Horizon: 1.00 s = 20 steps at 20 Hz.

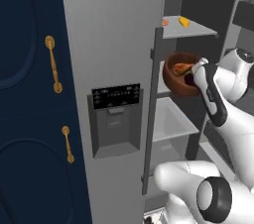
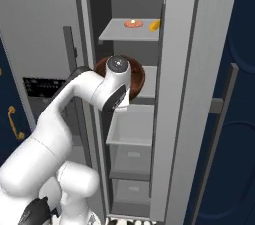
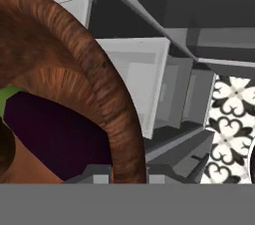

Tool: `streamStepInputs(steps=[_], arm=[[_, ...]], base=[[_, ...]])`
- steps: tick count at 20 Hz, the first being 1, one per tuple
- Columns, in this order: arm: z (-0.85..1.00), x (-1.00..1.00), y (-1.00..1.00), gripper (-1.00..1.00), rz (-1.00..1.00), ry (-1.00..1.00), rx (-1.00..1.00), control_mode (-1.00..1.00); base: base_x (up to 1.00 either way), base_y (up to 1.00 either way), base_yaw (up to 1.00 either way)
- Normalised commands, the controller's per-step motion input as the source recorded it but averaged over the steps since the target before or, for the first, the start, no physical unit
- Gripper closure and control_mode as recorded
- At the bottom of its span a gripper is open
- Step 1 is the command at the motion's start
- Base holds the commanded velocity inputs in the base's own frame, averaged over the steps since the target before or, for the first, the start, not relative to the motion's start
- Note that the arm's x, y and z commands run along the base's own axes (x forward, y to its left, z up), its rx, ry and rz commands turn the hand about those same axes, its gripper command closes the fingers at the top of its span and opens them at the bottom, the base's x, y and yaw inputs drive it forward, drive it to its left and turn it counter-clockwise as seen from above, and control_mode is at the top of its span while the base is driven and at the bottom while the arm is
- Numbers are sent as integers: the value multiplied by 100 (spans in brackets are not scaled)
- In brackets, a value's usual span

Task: Pick the chicken drumstick and eggplant from their plates and place them in the bowl. Then put the bowl in the fridge.

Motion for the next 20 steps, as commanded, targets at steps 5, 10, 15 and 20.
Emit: streamStepInputs(steps=[5, 10, 15, 20], arm=[[-13, 73, -8, 100, 0, -1, 0, -100], [-13, 63, -1, 100, -1, 0, 0, -100], [-22, 57, -6, 100, 0, 0, 0, -100], [-35, 60, 0, 100, 0, 0, -4, -100]], base=[[0, 0, 0], [0, 0, 0], [0, 0, 0], [0, 0, 0]])
